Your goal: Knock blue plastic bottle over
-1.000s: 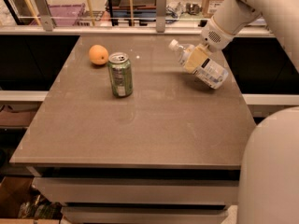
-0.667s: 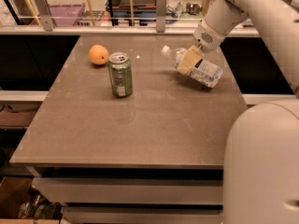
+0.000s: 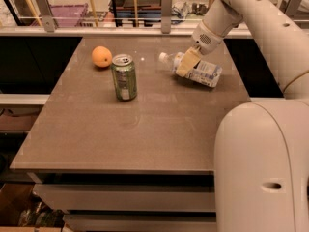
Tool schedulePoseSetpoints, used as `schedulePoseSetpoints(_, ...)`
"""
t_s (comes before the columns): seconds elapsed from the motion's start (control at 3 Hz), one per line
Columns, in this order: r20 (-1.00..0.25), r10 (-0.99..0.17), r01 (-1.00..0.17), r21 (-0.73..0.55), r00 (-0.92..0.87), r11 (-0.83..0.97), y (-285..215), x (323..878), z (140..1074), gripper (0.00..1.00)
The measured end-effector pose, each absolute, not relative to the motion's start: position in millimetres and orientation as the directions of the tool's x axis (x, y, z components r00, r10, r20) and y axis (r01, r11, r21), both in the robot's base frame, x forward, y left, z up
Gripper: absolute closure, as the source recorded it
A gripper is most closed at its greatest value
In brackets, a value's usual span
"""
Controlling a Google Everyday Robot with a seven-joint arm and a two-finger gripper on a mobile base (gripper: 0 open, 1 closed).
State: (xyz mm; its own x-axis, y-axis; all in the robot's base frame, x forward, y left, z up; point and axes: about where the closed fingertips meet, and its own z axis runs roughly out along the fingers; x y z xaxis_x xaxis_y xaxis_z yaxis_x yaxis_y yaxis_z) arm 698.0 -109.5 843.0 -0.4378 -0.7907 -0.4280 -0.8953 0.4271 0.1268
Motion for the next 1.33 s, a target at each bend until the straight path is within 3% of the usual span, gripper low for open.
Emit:
schedulePoseSetpoints(0.33, -0.442, -0.792, -0.905, 0.153, -0.422, 0.397, -97.9, 703.6, 835.2, 1.00)
schedulePoseSetpoints(0.67, -0.450, -0.788, -0.905, 0.148, -0.421, 0.399, -94.7, 708.2, 832.7, 0.84)
schedulePoseSetpoints(1.33, -0.454, -0.786, -0.905, 0.145, -0.420, 0.400, -92.6, 710.8, 832.3, 0.36)
